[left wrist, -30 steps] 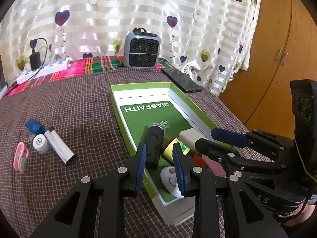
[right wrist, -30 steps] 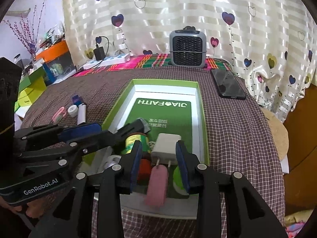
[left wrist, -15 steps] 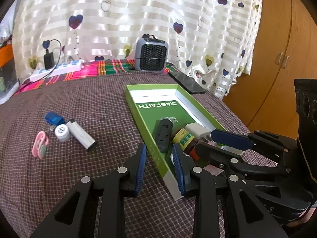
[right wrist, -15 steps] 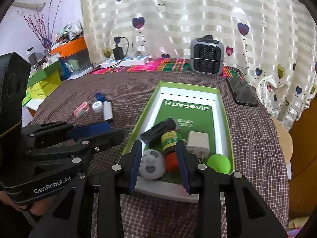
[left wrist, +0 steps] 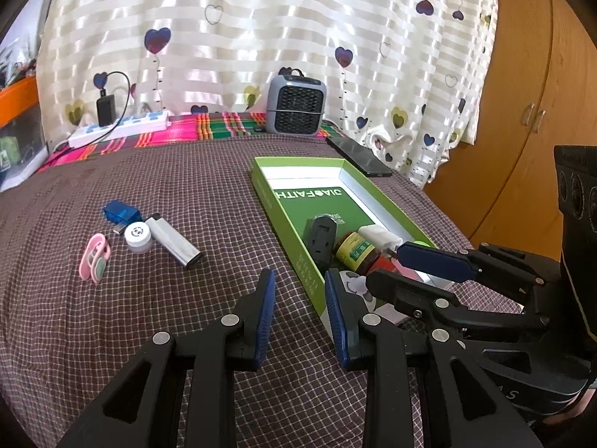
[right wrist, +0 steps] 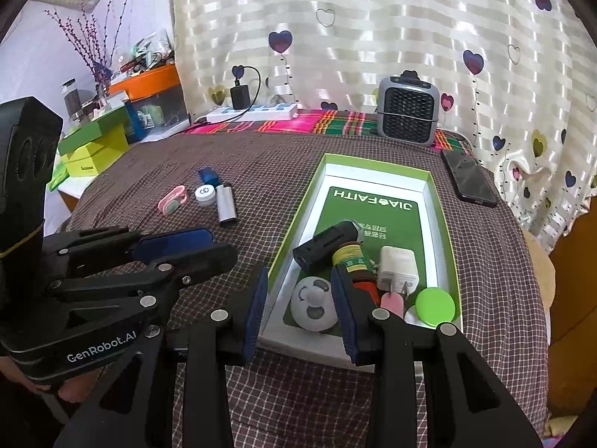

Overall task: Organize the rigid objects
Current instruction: 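Withdraw both open tools from the box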

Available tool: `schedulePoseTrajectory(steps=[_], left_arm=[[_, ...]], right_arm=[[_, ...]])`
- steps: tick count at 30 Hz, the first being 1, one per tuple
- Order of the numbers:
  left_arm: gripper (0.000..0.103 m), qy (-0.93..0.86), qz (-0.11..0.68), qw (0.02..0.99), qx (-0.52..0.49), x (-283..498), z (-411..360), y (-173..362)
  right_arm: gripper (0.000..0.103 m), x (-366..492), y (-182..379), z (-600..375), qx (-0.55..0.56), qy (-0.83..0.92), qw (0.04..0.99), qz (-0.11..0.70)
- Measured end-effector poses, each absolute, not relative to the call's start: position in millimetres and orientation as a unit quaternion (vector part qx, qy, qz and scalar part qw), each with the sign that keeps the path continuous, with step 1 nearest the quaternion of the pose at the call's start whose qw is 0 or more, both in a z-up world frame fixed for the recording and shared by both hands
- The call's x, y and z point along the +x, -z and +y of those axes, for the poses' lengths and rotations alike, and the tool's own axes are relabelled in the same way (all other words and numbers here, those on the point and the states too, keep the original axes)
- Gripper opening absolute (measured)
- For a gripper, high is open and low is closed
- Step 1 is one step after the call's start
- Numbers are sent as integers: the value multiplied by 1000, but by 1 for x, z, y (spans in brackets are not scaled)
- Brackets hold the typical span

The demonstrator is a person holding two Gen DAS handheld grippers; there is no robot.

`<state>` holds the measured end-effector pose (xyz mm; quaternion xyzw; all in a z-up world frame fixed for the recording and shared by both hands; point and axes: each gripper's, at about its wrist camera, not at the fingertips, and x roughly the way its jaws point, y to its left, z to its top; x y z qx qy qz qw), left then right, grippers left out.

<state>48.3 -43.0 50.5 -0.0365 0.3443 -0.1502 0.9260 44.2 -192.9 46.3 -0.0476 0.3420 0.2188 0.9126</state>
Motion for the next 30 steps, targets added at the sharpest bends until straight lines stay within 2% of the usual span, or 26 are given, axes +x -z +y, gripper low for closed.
schedulePoseTrajectory(steps=[21, 30], left_arm=[[27, 144, 353, 923, -45, 46, -31, -42], [27, 116, 354, 926, -64, 46, -1, -40]], right_arm=[[37, 45, -41, -182, -52, -235, 907, 347], [37, 48, -39, -165, -59, -249, 902, 349]])
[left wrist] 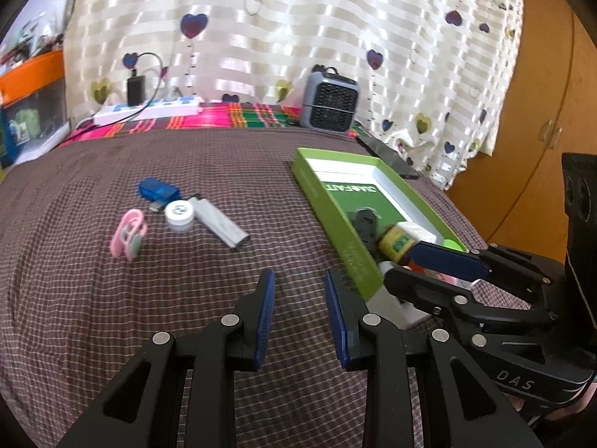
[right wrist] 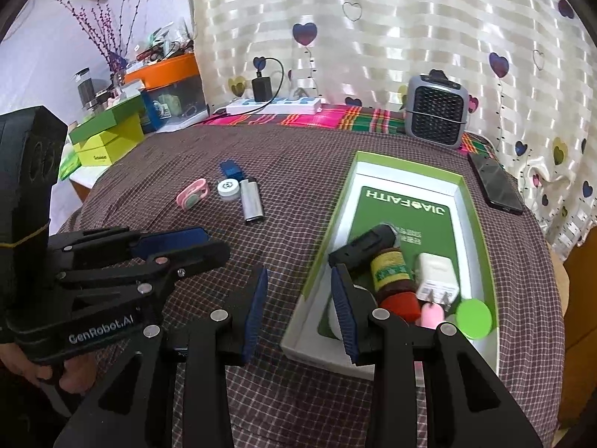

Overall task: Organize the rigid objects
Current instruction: 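Withdraw both open tools from the box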

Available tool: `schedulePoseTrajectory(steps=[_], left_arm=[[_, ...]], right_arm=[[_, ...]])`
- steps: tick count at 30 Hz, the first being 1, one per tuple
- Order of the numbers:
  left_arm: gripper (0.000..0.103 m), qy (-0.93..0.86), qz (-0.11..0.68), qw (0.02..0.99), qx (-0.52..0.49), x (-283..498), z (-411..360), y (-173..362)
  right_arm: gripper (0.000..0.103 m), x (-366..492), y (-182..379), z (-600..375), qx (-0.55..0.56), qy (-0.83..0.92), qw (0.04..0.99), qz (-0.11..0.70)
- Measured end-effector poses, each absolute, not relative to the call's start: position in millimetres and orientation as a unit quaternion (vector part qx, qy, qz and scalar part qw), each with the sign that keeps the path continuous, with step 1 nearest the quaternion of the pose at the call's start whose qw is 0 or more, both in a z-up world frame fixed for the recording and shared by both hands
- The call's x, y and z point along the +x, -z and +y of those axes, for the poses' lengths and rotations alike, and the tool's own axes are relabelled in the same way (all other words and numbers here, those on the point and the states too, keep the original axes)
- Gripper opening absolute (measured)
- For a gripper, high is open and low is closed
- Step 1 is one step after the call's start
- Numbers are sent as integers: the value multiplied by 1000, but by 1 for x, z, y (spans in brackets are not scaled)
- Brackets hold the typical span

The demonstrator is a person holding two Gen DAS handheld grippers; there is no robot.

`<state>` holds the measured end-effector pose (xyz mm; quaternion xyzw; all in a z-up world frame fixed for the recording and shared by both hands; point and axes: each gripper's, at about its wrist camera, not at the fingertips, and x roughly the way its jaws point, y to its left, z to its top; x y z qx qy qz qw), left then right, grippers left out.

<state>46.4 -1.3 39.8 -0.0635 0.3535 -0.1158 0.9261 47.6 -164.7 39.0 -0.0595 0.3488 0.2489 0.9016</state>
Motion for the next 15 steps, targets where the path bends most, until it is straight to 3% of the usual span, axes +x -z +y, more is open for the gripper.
schedulePoseTrajectory(steps=[15], left_arm=[[27, 56, 352, 930, -90, 56, 56, -36]], right_arm=[[37, 57, -36, -140, -74, -266, 895, 351]])
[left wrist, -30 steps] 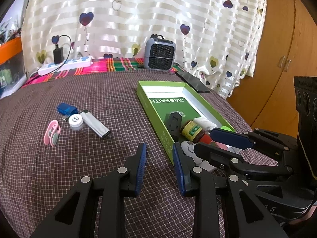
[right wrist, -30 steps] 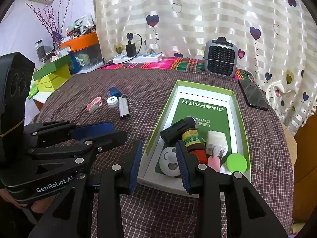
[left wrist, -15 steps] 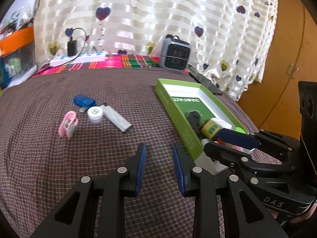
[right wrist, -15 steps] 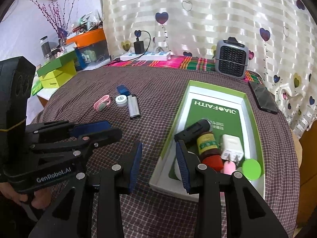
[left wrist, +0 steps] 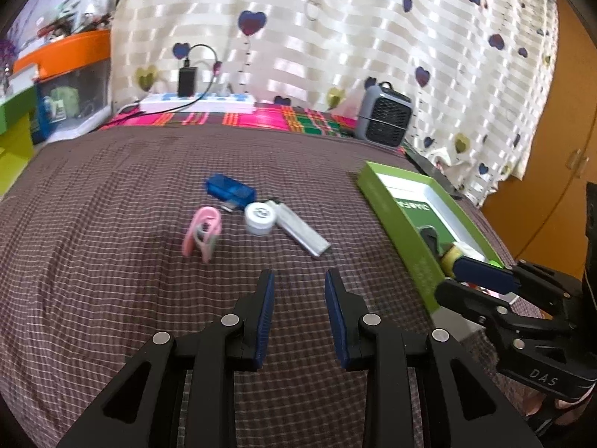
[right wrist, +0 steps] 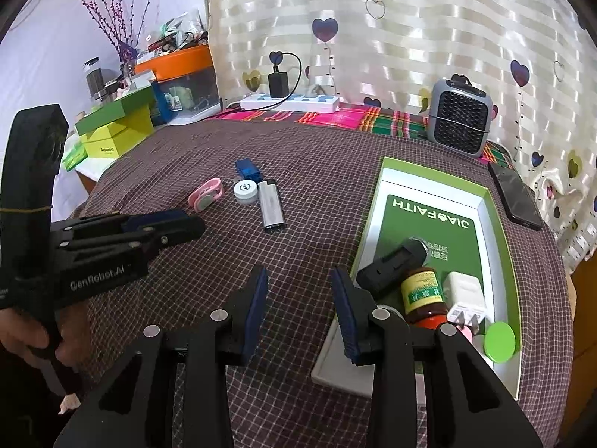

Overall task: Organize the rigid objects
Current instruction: 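Withdraw both open tools from the box, then grasp the pink-and-white clip with the left tool while the right tool reaches toward the silver lighter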

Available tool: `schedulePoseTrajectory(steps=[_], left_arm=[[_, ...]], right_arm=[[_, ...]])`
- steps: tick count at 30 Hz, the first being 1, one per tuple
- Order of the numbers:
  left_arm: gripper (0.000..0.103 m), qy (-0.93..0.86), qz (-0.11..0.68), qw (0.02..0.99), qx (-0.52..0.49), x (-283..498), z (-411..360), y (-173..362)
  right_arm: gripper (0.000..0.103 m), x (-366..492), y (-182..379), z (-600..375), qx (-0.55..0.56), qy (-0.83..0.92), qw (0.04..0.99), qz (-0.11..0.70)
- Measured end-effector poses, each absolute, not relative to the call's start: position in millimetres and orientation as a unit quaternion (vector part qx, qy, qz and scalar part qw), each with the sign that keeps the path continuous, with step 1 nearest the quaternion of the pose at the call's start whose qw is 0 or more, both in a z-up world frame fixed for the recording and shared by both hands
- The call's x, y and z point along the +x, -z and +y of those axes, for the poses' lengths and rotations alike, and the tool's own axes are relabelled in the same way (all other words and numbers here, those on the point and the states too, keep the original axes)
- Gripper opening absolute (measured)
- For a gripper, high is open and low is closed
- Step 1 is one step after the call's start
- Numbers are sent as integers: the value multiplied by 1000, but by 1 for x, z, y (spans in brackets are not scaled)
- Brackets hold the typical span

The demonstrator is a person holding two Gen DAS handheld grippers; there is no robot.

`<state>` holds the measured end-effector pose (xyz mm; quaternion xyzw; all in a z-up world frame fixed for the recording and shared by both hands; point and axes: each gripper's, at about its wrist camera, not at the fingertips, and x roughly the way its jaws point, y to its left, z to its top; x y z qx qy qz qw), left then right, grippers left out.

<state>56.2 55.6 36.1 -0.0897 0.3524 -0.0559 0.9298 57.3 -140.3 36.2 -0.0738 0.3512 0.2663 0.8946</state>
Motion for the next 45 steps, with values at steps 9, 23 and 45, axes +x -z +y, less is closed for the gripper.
schedulePoseTrajectory(steps=[9, 23, 45], left_arm=[[27, 9, 355, 931, -79, 73, 85, -30], [28, -14, 386, 922, -36, 114, 104, -15], [26, 16, 410, 909, -77, 129, 111, -5]], right_arm=[[37, 66, -35, -125, -86, -276, 890, 352], [37, 89, -28, -99, -101, -287, 881, 362], [37, 151, -8, -40, -153, -277, 846, 429]])
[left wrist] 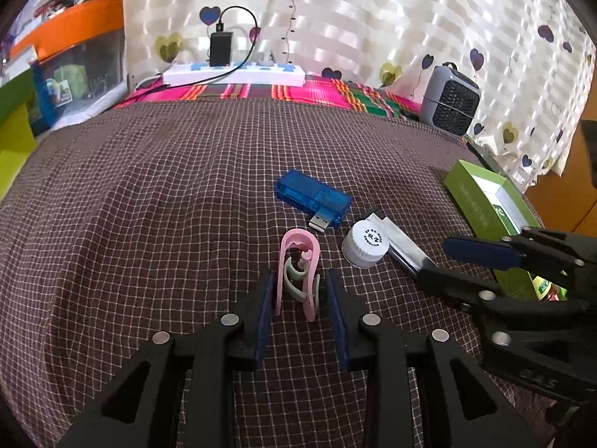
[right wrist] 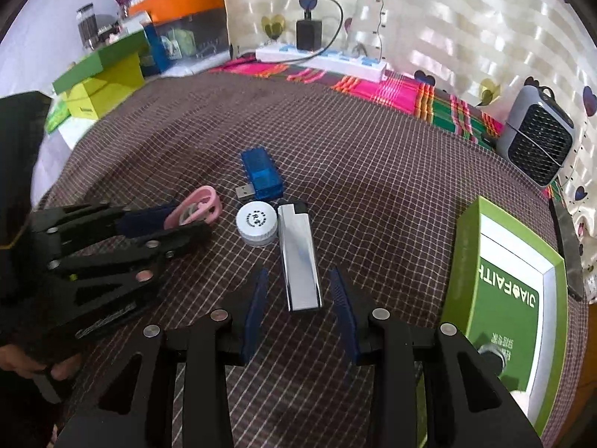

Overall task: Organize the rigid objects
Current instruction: 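Grasp the pink-and-white clip with the left tool while the right tool reaches toward the silver lighter, then carry the pink-and-white clip over the box with the left tool while the right tool carries the silver lighter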

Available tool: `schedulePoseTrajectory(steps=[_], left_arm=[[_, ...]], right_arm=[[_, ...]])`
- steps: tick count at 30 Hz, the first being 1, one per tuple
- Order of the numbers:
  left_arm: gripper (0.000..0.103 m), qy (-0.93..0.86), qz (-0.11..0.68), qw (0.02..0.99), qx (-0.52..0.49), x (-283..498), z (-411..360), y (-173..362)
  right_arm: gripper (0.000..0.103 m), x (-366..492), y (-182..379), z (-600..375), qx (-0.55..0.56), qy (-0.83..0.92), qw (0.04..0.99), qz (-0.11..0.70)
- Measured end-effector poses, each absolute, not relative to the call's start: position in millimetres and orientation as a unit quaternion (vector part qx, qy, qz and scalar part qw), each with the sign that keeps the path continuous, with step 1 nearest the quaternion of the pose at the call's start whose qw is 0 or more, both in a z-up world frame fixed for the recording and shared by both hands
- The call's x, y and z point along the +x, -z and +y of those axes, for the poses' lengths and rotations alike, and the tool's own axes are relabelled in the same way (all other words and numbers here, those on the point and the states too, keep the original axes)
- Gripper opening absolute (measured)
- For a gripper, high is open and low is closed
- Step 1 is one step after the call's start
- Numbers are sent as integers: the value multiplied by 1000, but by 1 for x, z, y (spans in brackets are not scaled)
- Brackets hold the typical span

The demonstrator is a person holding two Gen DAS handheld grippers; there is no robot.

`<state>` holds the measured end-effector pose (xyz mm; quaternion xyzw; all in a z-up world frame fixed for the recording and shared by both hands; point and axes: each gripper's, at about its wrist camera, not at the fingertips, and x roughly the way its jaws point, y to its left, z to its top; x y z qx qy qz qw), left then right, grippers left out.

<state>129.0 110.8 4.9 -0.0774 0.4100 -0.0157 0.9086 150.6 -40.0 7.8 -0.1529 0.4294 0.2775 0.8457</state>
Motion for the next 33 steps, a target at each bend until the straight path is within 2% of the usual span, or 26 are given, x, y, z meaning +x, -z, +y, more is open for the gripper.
schedulePoseTrajectory(steps=[9, 10, 12, 19, 33], left_arm=[[26, 11, 411, 909, -64, 129, 107, -5], [26, 9, 412, 909, -62, 129, 106, -5], [26, 8, 412, 909, -60, 129, 106, -6], [22, -5, 408, 911, -55, 129, 107, -7], [22, -58, 375, 925, 3, 104, 92, -22]], right_arm=[[36, 167, 3, -31, -163, -257, 838, 454], [29, 167, 2, -30, -166, -257, 838, 452], [24, 164, 2, -29, -168, -257, 838, 451], [24, 153, -1, -38, -154, -258, 844, 445], [24, 120, -17, -61, -114, -272, 856, 424]])
